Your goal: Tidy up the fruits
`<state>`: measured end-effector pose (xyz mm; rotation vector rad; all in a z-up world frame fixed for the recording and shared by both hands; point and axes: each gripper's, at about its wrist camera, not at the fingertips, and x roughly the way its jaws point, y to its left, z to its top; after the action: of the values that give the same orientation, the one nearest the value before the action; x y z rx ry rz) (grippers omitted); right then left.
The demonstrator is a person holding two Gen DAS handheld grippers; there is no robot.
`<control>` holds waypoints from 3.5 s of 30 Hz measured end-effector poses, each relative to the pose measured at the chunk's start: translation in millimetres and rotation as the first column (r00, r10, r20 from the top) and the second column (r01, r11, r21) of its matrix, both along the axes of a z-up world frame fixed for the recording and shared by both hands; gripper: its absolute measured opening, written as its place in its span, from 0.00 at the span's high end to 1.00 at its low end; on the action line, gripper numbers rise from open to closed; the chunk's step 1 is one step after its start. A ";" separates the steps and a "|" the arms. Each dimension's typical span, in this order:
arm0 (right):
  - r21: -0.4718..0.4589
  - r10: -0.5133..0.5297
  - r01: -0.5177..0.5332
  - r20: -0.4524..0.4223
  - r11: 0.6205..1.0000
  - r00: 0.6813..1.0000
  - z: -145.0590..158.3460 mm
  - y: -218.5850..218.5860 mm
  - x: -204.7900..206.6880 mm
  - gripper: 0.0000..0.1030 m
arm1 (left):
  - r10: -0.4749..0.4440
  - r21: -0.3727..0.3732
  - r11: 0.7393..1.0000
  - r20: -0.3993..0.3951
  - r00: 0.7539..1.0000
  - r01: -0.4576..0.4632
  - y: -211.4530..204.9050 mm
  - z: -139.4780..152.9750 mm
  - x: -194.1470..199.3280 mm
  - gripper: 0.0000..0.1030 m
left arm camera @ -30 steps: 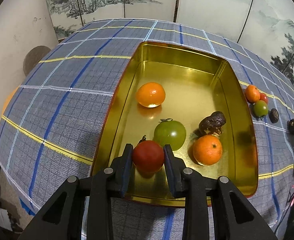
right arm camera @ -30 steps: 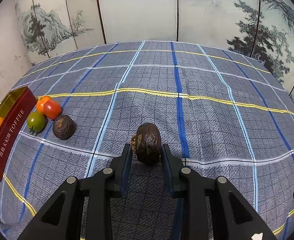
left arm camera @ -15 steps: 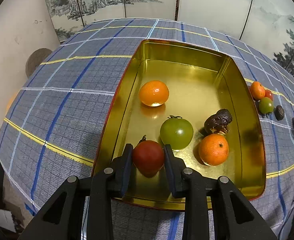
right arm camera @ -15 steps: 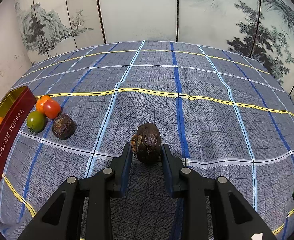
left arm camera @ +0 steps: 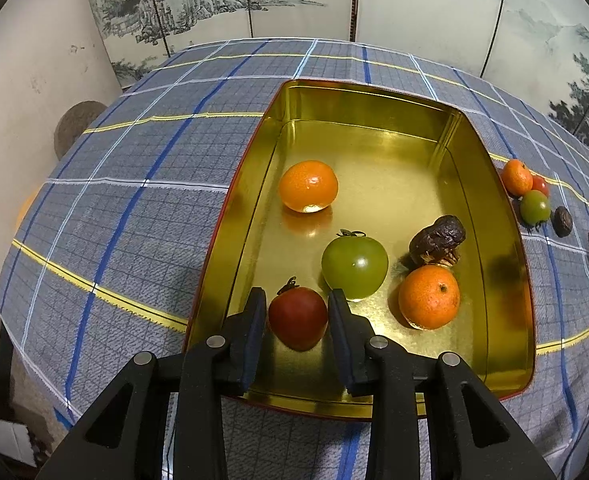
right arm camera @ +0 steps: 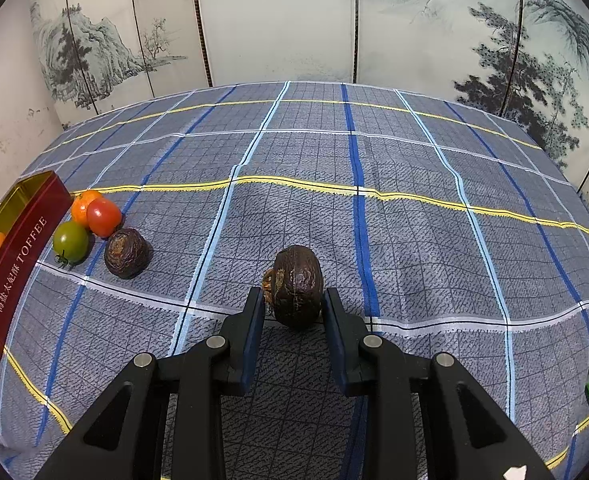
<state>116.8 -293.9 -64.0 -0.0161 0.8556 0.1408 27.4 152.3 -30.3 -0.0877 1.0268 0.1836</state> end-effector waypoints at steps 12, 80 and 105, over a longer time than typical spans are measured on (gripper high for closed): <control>-0.007 -0.002 0.002 0.002 1.000 1.000 1.2 -0.8 -0.1 0.73 | 0.000 0.028 1.000 0.075 0.997 -0.003 -7.3 12.6 -8.8 0.45; -0.003 0.284 -0.284 0.013 0.959 0.959 36.0 141.6 -0.5 0.69 | 0.070 -0.028 0.997 0.175 0.982 -0.066 14.6 35.8 -36.1 0.19; 0.074 0.620 -0.618 0.002 0.783 0.785 43.3 285.9 -57.2 0.69 | 0.198 -0.049 0.980 0.167 0.966 -0.193 64.8 34.3 -59.4 0.18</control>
<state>59.6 -8.1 -20.8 -0.2346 0.8415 0.7986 -32.0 217.1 3.9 -0.2315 0.8484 0.3335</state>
